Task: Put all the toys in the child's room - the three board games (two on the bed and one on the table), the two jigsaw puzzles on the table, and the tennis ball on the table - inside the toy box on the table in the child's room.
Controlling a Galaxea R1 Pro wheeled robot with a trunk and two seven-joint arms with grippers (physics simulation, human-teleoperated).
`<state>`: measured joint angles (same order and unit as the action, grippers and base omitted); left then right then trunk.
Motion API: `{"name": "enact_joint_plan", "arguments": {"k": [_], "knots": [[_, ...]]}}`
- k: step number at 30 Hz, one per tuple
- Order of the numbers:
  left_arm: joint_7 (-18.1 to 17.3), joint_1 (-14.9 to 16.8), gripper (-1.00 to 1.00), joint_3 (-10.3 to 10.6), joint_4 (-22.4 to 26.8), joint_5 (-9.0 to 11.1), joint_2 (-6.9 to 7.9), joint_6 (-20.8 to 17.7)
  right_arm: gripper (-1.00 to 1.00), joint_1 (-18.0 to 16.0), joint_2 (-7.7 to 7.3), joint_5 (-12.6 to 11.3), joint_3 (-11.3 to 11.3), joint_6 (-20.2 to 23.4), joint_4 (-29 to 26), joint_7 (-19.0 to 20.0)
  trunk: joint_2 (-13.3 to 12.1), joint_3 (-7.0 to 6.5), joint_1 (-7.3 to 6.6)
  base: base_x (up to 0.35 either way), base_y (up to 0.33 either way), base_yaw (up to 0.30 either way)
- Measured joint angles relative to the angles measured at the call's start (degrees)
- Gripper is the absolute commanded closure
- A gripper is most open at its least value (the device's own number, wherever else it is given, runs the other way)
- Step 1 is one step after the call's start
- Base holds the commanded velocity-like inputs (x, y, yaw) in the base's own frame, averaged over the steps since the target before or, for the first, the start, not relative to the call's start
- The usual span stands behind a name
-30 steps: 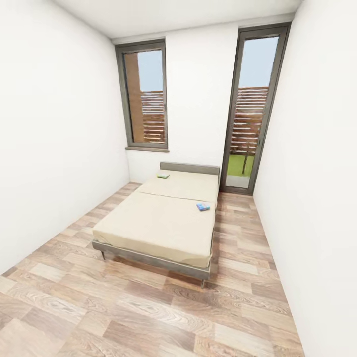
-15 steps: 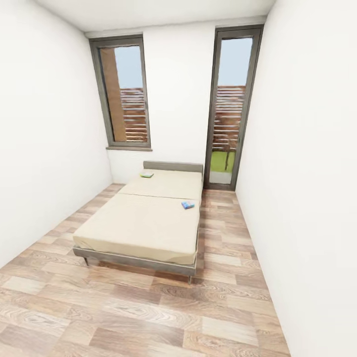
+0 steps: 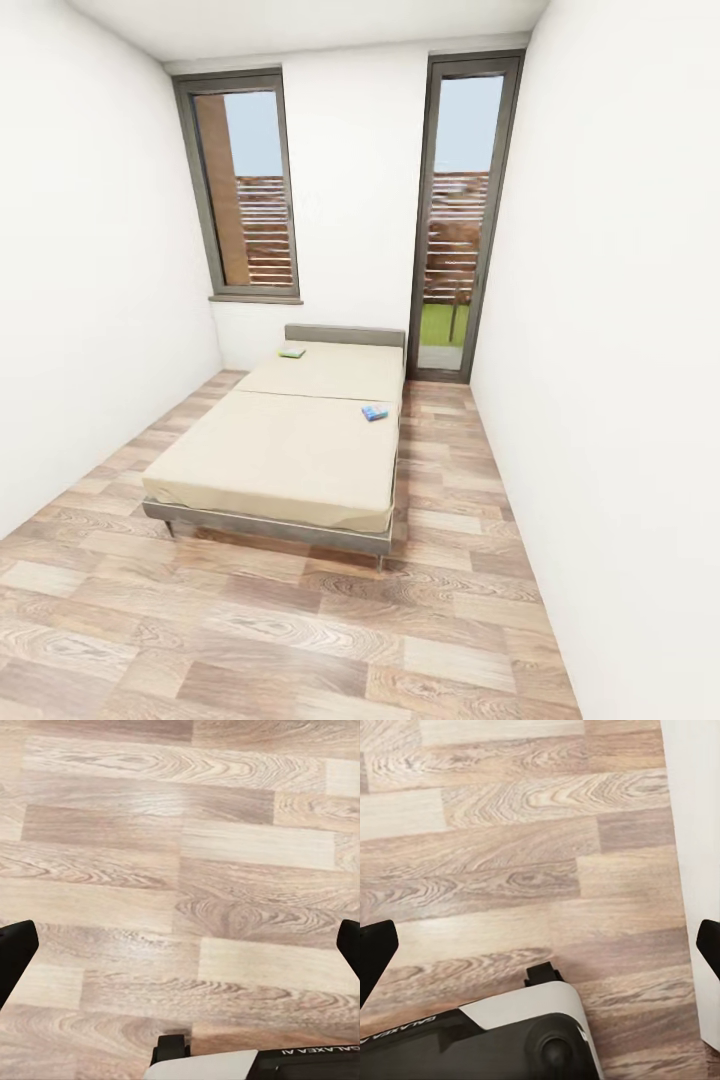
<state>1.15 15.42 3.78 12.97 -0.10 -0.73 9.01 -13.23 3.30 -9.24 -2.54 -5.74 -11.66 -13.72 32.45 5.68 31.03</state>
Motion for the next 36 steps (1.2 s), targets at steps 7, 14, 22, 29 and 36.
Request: {"name": "enact_joint_plan", "arguments": {"k": [7, 14, 22, 29, 36], "knots": [[0.0, 0.0, -1.00, 0.0, 0.0, 0.0, 0.13, 0.0, -1.00, 0.0, 0.08, -0.2, 0.3, -0.1, -0.2, 0.0, 0.0, 0.00, 0.00, 0.000, 0.000, 0.000], [-0.7, 0.0, -1.00, 0.3, 0.2, -0.1, 0.42, -0.3, -1.00, 0.0, 0.11, -0.2, 0.2, -0.5, -0.4, 0.0, 0.0, 0.00, 0.00, 0.000, 0.000, 0.000], [-10.4, 3.7, -1.00, -0.4, 10.2, 0.3, 2.09, -15.9, -1.00, -3.3, 3.21, -0.4, 0.2, 14.5, -12.7, -0.8, 0.0, -0.04, 0.00, 0.000, 0.000, 0.000], [-15.5, 5.9, -1.00, -2.0, 28.9, 0.4, 4.82, -35.6, -1.00, -5.9, 3.91, -0.7, -0.1, 35.1, -32.8, -3.0, 0.0, -0.03, -0.01, 0.000, 0.000, 0.000], [-16.5, 6.1, -1.00, -9.5, 35.9, 0.4, 5.87, -39.6, -1.00, -6.2, 3.86, 0.0, 0.4, 39.1, -40.3, -3.3, 0.0, -0.01, -0.01, 0.000, 0.000, 0.000]]}}
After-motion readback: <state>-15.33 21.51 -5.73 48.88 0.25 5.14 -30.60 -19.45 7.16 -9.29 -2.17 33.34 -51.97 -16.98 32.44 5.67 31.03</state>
